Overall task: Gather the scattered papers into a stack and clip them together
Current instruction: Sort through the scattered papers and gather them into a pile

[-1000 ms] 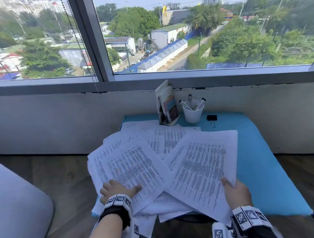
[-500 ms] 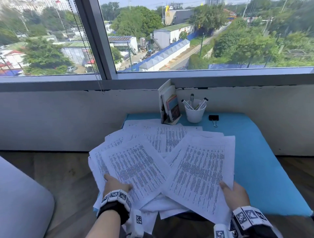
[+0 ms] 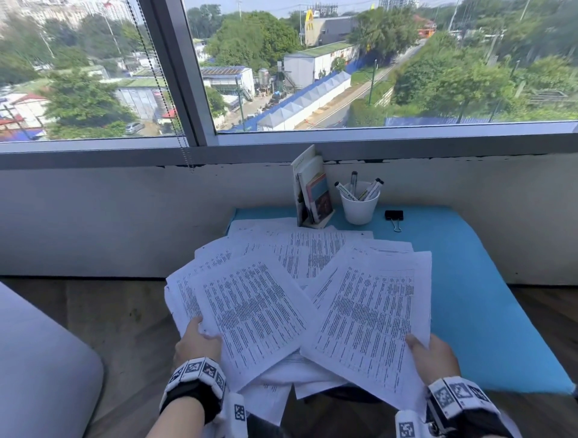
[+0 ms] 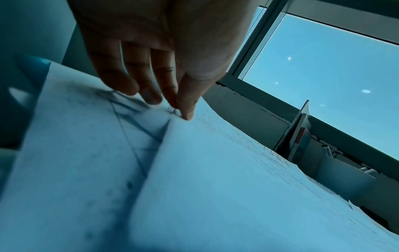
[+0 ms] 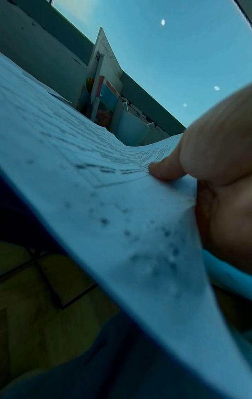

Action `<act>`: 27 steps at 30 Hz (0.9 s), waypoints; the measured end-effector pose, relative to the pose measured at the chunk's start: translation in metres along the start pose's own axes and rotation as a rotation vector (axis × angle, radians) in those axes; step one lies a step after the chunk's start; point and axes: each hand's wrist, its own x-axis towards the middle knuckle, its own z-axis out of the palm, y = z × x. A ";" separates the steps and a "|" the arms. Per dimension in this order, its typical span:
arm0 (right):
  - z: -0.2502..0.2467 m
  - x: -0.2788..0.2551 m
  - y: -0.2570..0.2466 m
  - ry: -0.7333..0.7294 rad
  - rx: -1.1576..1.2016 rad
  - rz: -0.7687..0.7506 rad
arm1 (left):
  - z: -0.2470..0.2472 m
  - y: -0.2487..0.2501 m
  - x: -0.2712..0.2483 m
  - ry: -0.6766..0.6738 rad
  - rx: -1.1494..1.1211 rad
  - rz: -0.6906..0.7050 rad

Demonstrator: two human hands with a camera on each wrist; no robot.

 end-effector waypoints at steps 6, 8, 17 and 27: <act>-0.001 0.000 0.001 -0.007 -0.011 -0.010 | 0.002 0.011 0.008 -0.067 0.043 -0.065; -0.001 0.000 0.001 -0.012 -0.004 -0.005 | 0.001 0.014 0.016 -0.110 0.101 -0.093; 0.003 0.000 0.003 0.000 -0.034 0.011 | 0.005 0.030 0.031 -0.015 0.150 -0.035; -0.005 -0.008 -0.005 -0.011 0.046 -0.002 | -0.031 0.059 0.018 0.492 -0.668 -0.062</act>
